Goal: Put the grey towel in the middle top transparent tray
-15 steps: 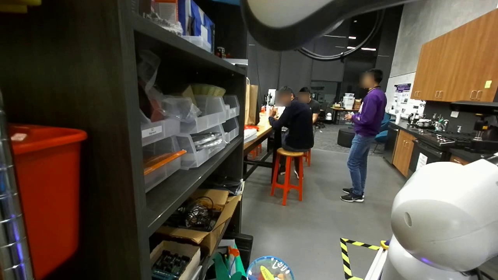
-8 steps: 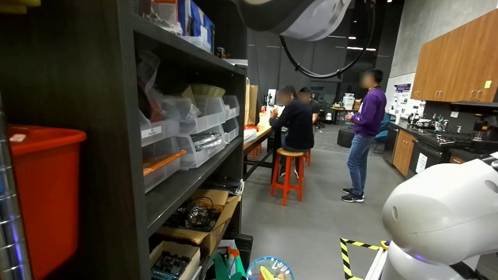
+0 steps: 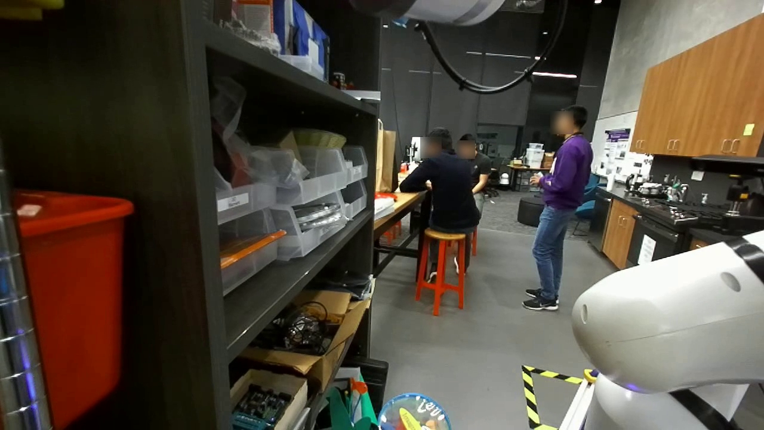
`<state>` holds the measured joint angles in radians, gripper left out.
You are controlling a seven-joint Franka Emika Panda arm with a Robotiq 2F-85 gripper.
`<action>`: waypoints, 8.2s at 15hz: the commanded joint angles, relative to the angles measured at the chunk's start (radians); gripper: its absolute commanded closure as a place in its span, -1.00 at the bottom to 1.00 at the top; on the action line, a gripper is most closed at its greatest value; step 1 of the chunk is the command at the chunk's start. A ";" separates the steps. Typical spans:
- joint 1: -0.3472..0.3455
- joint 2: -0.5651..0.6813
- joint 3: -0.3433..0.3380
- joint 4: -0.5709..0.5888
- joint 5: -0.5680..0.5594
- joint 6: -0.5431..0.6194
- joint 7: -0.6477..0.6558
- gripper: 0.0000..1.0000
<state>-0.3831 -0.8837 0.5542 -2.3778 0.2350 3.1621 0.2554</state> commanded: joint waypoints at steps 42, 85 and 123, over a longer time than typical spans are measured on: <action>0.412 0.480 -0.398 0.638 0.033 -0.987 0.173 -1.00; 0.497 0.491 -0.470 0.602 0.227 -1.030 -0.027 0.96; 0.277 0.305 -0.874 0.201 1.176 -1.262 -0.507 0.96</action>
<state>-0.0662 -0.6354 -0.3199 -2.2250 1.3661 1.9732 -0.2966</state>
